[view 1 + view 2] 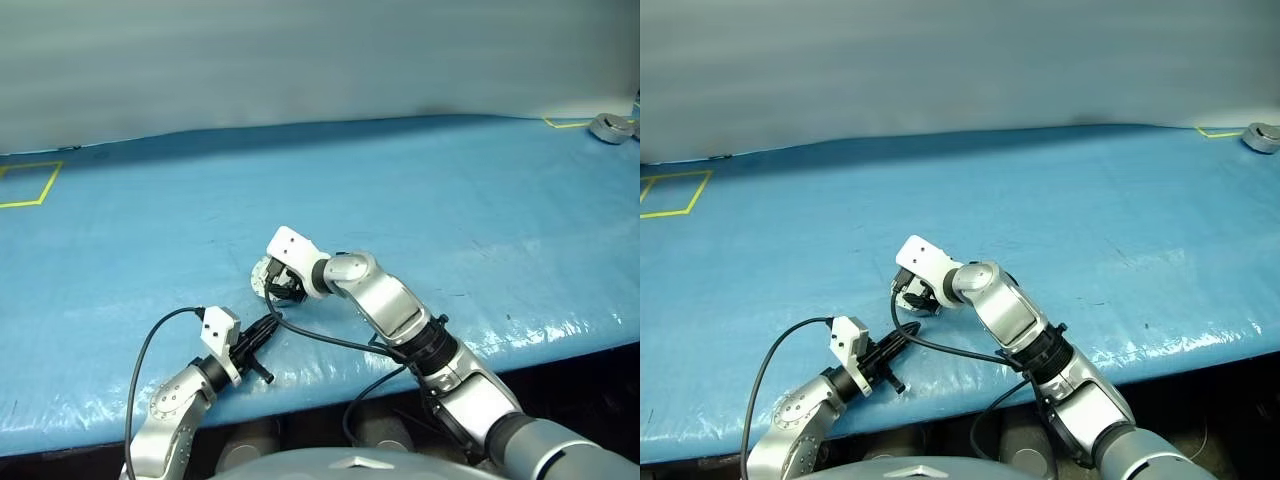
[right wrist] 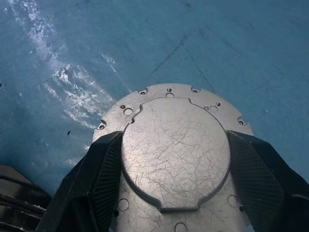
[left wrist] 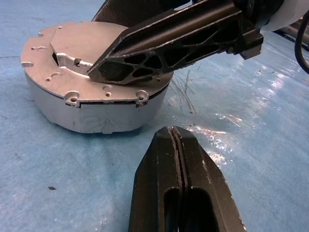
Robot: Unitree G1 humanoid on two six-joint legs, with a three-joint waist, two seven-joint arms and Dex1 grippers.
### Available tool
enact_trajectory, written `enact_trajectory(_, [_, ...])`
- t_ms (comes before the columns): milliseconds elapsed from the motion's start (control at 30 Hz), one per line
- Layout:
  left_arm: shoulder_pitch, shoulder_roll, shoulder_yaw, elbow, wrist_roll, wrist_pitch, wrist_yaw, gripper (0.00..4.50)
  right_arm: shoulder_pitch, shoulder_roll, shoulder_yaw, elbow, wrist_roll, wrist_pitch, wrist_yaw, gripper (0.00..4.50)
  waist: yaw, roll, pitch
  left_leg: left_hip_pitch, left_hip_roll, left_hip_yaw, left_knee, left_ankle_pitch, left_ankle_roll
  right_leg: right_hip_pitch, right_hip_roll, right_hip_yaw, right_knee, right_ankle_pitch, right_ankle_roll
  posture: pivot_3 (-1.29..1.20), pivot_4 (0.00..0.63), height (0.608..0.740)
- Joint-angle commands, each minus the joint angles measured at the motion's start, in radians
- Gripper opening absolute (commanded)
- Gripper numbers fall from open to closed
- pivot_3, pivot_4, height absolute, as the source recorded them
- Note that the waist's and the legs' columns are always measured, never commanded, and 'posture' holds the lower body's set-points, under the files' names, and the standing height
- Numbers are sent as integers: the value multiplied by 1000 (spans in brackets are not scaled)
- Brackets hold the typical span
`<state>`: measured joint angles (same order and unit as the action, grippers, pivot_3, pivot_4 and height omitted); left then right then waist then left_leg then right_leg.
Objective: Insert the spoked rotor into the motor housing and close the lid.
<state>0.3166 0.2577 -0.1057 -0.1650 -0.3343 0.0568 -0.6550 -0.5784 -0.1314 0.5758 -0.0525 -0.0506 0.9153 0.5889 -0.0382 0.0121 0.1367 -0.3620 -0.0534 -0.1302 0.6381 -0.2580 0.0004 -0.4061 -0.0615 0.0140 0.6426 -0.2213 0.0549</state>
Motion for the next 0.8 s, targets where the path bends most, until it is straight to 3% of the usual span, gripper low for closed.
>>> enact_trajectory(33, [-3, 2, 7, -15, -8, -10, -4, 0, 33, -74, 67, 133, -69, -7, -22, 3027, 1, 0, 0, 0, 0, 0, 0, 0, 0, 0, 0, 0, 0, 0, 0, 0, 150, 740])
enact_trajectory(300, [0, 6, 15, -16, -9, -14, -4, 0, 38, -122, 91, 142, -67, -79, 8, 3027, 4, -1, 2, 0, -1, 0, -1, 0, 0, 0, -1, 0, 0, -1, -1, 0, 150, 740])
enact_trajectory(467, [16, 26, 38, -30, -24, -11, -21, 0, 48, -82, 18, 143, -24, -4, -8, 3027, 5, -1, 2, 0, 0, -1, -1, 0, 0, 0, -1, 0, 0, -1, -1, 0, 150, 740])
enact_trajectory(700, [15, 71, 190, -76, -123, 42, 11, 0, 58, -55, -52, 156, 12, -25, -17, 3027, 7, -2, 3, -1, 0, -2, -4, 0, 0, -2, -2, -1, 0, -2, -3, 0, 150, 740])
enact_trajectory(800, [-31, 74, 250, -111, -191, 174, 92, 0, 64, -63, -55, 159, 17, -85, -4, 3027, 8, -3, 3, -1, 0, -2, -4, 0, -1, -2, -3, -1, -1, -2, -3, 0, 150, 740])
